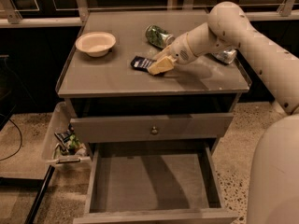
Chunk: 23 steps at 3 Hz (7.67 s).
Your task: Place rxbar blueberry into middle drawer
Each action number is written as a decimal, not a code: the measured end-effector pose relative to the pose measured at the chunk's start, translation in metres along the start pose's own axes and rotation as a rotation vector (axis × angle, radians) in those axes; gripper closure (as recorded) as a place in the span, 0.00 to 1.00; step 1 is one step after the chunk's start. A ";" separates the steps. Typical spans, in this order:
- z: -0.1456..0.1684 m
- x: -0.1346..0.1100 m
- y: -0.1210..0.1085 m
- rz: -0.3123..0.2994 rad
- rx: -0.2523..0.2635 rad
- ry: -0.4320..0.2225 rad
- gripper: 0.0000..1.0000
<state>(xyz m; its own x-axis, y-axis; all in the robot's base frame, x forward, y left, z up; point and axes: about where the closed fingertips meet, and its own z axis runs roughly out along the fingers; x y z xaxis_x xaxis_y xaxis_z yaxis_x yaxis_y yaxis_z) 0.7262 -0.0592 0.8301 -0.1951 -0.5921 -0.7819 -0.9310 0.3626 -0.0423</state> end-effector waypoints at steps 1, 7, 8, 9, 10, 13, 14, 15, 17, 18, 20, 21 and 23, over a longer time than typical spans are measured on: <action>0.000 0.000 0.000 0.000 0.000 0.000 1.00; -0.145 0.035 0.112 -0.212 0.018 -0.142 1.00; -0.159 0.068 0.150 -0.233 0.016 -0.079 1.00; -0.137 0.121 0.174 -0.211 0.008 0.045 1.00; -0.137 0.121 0.174 -0.212 0.008 0.045 1.00; -0.007 0.225 0.217 -0.049 -0.082 0.037 1.00; 0.045 0.279 0.229 0.034 -0.113 0.013 1.00; 0.045 0.279 0.229 0.034 -0.113 0.013 1.00; 0.090 0.324 0.206 0.066 -0.128 0.028 1.00; 0.118 0.353 0.192 0.056 -0.115 0.031 1.00; 0.157 0.391 0.185 -0.031 -0.078 0.048 1.00; 0.170 0.410 0.185 -0.047 -0.072 0.050 1.00; 0.184 0.422 0.190 -0.044 -0.092 0.050 0.82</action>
Offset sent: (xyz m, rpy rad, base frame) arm 0.0000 0.0000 0.0000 0.0000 0.0000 0.0000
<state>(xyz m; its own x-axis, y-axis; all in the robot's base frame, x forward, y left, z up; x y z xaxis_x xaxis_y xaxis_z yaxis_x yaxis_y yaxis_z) 0.5236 -0.1074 0.3778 -0.1664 -0.6419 -0.7486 -0.9629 0.2693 -0.0169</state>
